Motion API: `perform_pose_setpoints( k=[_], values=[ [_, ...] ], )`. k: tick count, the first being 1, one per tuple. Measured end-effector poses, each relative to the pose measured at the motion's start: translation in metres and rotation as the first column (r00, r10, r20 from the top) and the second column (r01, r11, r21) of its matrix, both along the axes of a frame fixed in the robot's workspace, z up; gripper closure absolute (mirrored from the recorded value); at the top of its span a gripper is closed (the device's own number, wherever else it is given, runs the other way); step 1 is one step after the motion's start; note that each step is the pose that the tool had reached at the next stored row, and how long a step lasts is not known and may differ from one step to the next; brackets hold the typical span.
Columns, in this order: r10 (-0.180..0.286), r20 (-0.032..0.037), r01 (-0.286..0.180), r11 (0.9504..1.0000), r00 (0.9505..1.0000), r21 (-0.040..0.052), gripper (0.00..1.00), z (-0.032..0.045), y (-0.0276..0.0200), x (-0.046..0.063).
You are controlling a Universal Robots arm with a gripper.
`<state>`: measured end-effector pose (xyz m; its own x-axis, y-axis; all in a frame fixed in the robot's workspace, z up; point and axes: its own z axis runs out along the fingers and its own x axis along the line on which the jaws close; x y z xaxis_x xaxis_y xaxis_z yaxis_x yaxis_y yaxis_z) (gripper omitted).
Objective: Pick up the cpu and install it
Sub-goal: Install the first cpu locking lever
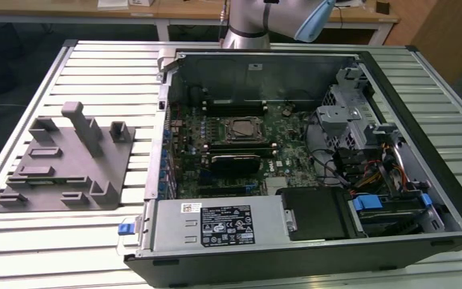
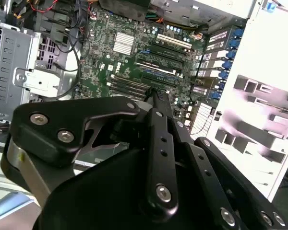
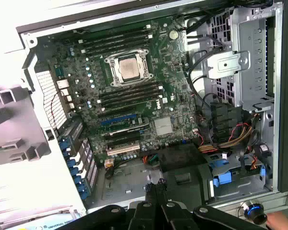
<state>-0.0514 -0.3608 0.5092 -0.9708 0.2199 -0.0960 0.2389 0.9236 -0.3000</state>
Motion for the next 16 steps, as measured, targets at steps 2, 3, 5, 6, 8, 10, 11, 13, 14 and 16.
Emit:
perform_pose_setpoints(
  k=[2,3,5,6,8,10,11,13,14,16],
  values=[
    [0.000,0.0000,0.000,1.0000,1.0000,-0.0013,0.89,-0.0005,0.0000,0.0000],
    [0.000,0.0000,0.000,1.0000,1.0000,-0.0019,0.89,-0.0007,0.0000,0.0000],
    [0.000,0.0000,0.000,1.0000,1.0000,-0.0032,0.89,-0.0012,0.0000,0.0000],
    [0.000,0.0000,0.000,1.0000,1.0000,-0.0038,0.89,-0.0014,0.0000,0.0000],
    [0.000,0.0000,0.000,1.0000,1.0000,-0.0051,0.89,-0.0019,0.0000,0.0000],
    [0.000,0.0000,0.000,1.0000,1.0000,-0.0065,0.89,-0.0024,0.0000,0.0000],
    [0.000,0.0000,0.000,1.0000,1.0000,-0.0070,0.89,-0.0026,0.0000,0.0000],
    [0.000,0.0000,0.000,1.0000,1.0000,-0.0083,0.89,-0.0031,0.0000,0.0000],
    [0.000,0.0000,0.000,1.0000,1.0000,-0.0089,0.89,-0.0033,0.0000,0.0000],
    [0.000,0.0000,0.000,0.9999,1.0000,-0.0101,0.89,-0.0038,0.0000,0.0000]
  ],
)
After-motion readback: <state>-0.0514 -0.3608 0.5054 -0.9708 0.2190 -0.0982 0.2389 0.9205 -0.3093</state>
